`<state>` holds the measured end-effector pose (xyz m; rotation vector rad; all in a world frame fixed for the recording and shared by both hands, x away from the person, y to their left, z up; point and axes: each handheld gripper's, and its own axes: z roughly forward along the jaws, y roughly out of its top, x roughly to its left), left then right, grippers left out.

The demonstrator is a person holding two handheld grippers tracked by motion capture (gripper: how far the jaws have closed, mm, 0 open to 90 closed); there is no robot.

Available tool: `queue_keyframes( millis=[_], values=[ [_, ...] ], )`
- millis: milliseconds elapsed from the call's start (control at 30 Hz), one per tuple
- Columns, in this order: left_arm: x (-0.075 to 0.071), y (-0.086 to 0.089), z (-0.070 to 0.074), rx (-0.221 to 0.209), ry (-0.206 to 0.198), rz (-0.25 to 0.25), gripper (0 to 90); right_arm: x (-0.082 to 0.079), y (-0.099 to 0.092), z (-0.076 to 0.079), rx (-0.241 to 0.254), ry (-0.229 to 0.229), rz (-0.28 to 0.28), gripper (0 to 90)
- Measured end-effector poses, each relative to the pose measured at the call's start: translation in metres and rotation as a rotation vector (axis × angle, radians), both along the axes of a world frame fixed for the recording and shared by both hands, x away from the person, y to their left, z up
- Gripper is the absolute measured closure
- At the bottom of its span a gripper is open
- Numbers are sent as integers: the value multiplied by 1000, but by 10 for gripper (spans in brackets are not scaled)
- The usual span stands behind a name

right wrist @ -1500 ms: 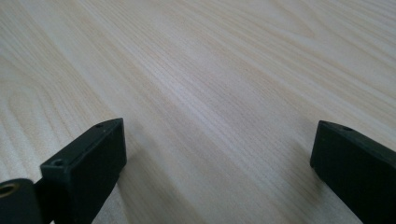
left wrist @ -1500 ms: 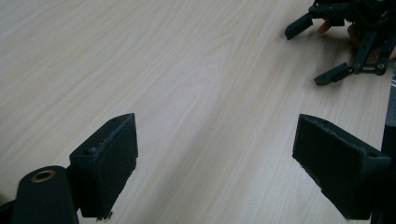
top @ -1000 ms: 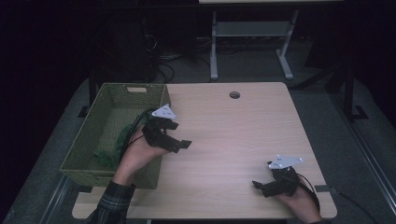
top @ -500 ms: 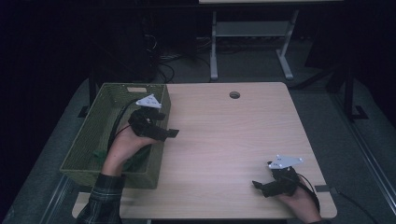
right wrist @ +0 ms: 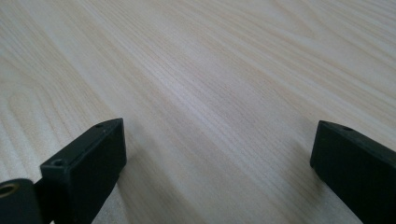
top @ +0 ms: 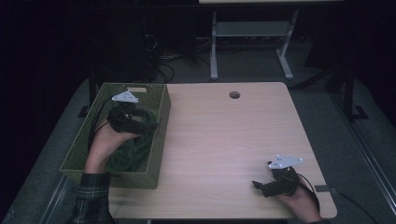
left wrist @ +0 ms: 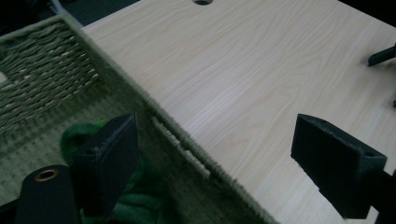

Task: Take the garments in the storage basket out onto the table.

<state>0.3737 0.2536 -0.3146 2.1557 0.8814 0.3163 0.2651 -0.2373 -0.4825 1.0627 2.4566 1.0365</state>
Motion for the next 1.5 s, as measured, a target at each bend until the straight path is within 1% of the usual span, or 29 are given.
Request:
queue_keyframes(
  millis=[67, 133, 233, 333, 400, 433, 467, 733, 767, 833, 1033, 1100, 1233, 1400, 1500],
  values=[
    [0, 4, -2, 0, 6, 15, 149, 0, 0, 0, 0, 0, 0, 32],
    [1, 7, -4, 11, 12, 15, 149, 0, 0, 0, 0, 0, 0, 32],
    [3, 13, -7, 26, 5, 23, 149, 0, 0, 0, 0, 0, -1, 33],
    [3, 19, -9, 38, 9, 44, 149, 0, 0, 0, 0, 2, -2, 32],
    [3, 23, -11, 37, 12, 57, 149, 0, 0, 0, 1, 3, -1, 33],
    [4, 27, -12, 44, 11, 58, 149, 0, 0, 0, 1, 4, -1, 33],
    [4, 29, -13, 40, 17, 70, 149, 0, 0, 0, 1, 4, -2, 33],
    [9, 50, -23, 78, 24, 116, 149, 0, 0, 0, 1, 3, -1, 33],
    [9, 52, -25, 71, 24, 127, 149, 0, 0, 0, 1, 4, -1, 32],
    [11, 57, -29, 79, 32, 134, 149, 0, 0, 0, 1, 3, -1, 32],
    [16, 70, -42, 86, 68, 169, 148, 0, 0, 0, 1, 4, -2, 32],
    [18, 74, -48, 98, 83, 177, 148, 0, 0, 0, 1, 4, -2, 32],
    [22, 79, -59, 112, 118, 192, 148, 0, 0, 0, 1, 3, -1, 33],
    [24, 84, -69, 137, 150, 206, 148, 0, 0, 0, 1, 4, -2, 33],
    [26, 86, -73, 133, 166, 210, 148, 0, 0, 0, 1, 3, -1, 32]
  ],
)
